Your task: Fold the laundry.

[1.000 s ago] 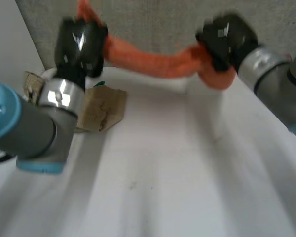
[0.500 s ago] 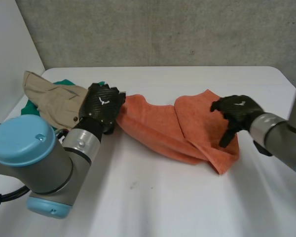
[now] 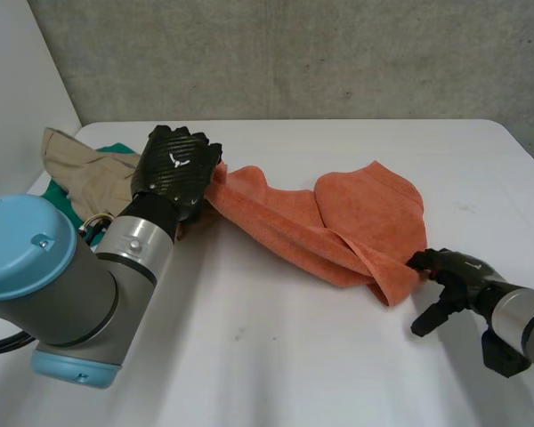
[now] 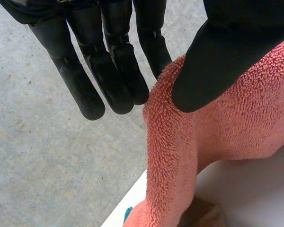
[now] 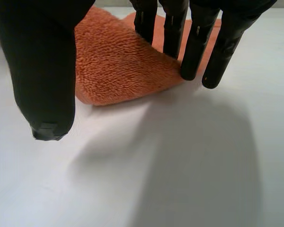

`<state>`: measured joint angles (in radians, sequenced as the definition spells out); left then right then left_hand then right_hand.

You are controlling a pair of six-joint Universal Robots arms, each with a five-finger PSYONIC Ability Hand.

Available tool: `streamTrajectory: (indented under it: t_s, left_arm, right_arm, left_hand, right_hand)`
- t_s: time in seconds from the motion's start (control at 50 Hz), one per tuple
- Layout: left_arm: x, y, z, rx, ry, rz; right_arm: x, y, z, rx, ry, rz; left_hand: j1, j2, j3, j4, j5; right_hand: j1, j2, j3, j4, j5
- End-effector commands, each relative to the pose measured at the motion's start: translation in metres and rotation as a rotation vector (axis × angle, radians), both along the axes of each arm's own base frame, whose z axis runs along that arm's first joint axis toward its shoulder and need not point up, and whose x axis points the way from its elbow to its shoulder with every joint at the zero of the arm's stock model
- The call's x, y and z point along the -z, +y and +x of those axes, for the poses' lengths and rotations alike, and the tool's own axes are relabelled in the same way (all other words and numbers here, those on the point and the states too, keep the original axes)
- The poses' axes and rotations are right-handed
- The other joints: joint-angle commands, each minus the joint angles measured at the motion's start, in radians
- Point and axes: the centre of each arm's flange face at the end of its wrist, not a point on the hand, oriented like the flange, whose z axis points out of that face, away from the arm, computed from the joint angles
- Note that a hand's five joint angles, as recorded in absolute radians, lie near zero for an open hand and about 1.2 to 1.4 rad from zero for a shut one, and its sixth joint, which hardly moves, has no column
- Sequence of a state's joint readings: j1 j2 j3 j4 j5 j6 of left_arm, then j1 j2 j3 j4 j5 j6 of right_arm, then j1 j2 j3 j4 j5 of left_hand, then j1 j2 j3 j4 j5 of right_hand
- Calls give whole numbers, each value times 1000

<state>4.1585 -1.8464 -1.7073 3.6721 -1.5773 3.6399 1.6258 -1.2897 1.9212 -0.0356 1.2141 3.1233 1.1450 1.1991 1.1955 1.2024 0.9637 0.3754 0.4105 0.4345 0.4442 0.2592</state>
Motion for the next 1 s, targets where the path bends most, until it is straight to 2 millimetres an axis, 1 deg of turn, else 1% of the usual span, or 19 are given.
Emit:
streamTrajectory:
  t_s: [0.02, 0.2, 0.28, 0.3, 0.32, 0.42, 0.46, 0.48, 0.54, 0.56, 0.64, 0.72, 0.76, 0.8, 0.88, 0.9, 0.94, 0.96, 1.0]
  left_arm:
    - [0, 0, 0, -1, 0, 0]
    - [-1, -1, 1, -6, 2, 0]
    - [-2, 0, 2, -6, 4, -4]
    - [-2, 1, 2, -6, 4, -3]
    - [-3, 1, 2, -6, 5, -5]
    - [-17, 5, 6, -9, 20, -32]
    - [-23, 8, 7, -9, 25, -42]
    - [-26, 9, 9, -12, 27, -42]
    - [-37, 18, 15, -12, 24, -37]
    - [-39, 21, 16, -12, 22, -33]
    - [-48, 32, 21, -3, 24, 6]
    - [-54, 40, 26, -2, 32, 36]
    - [-52, 40, 27, -4, 29, 52]
    - [-49, 39, 26, -4, 24, 61]
    - [-28, 31, 20, -1, -13, 105]
    - [-15, 22, 17, -8, -36, 134]
    - [-4, 11, 11, -10, -47, 150]
    - [3, -2, 4, -12, -49, 150]
    - [7, -15, -3, -18, -43, 139]
  right_arm:
    - [14, -4, 29, -61, -52, 10]
    - [17, -15, 45, -63, -23, -29]
    - [13, -20, 50, -67, -17, -74]
    - [14, -22, 50, -68, -15, -80]
    - [14, -24, 51, -64, -7, -89]
    - [-2, -36, 51, -73, 56, -182]
    - [-17, -41, 50, -93, 100, -251]
    - [-37, -40, 48, -115, 159, -326]
    - [-70, -35, 45, -163, 258, -440]
    - [-94, -33, 43, -184, 338, -525]
    - [-143, -29, 42, -231, 514, -645]
    - [-165, -24, 39, -277, 602, -610]
    - [-168, -21, 39, -310, 610, -573]
    - [-158, -25, 40, -354, 633, -492]
    - [-132, -37, 46, -433, 692, -379]
    - [-129, -40, 48, -447, 700, -377]
    - [-122, -53, 53, -454, 724, -390]
    - [-119, -60, 55, -447, 729, -394]
    - [-116, -75, 57, -416, 744, -422]
  left_hand:
    - [251, 197, 201, 194, 258]
    - [251, 197, 201, 194, 258]
    - [251, 197, 201, 194, 258]
    - [251, 197, 201, 194, 258]
    - [251, 197, 201, 194, 258]
    - [251, 197, 201, 194, 258]
    - [251, 197, 201, 194, 258]
    - [251, 197, 201, 194, 258]
    - [251, 197, 201, 194, 258]
    - [251, 197, 201, 194, 258]
    - [251, 197, 201, 194, 258]
    - [251, 197, 201, 194, 258]
    - [251, 197, 201, 194, 258]
    - [251, 197, 201, 194, 258]
    - [251, 197, 201, 194, 258]
    - [251, 197, 201, 194, 258]
    - [251, 197, 201, 194, 258]
    - [251, 197, 201, 194, 258]
    - [251, 197, 201, 194, 258]
  right_hand:
    - [217, 182, 158, 149, 159]
    - [294, 258, 234, 225, 235]
    - [645, 610, 586, 576, 587]
    - [768, 733, 709, 699, 710]
    - [1018, 983, 959, 950, 960]
    - [1021, 986, 962, 952, 963]
    - [1021, 986, 962, 952, 963]
    - [1021, 986, 962, 952, 963]
    - [1021, 986, 962, 952, 963]
    - [1021, 986, 962, 952, 963]
    - [1021, 986, 962, 952, 963]
    - [1021, 986, 962, 952, 963]
    - [1021, 986, 962, 952, 963]
    - [1021, 986, 962, 952, 963]
    - [1021, 986, 962, 952, 963]
    - [1021, 986, 962, 952, 963]
    - [1021, 986, 962, 952, 963]
    - [1021, 986, 962, 952, 963]
    - [1021, 986, 962, 952, 963]
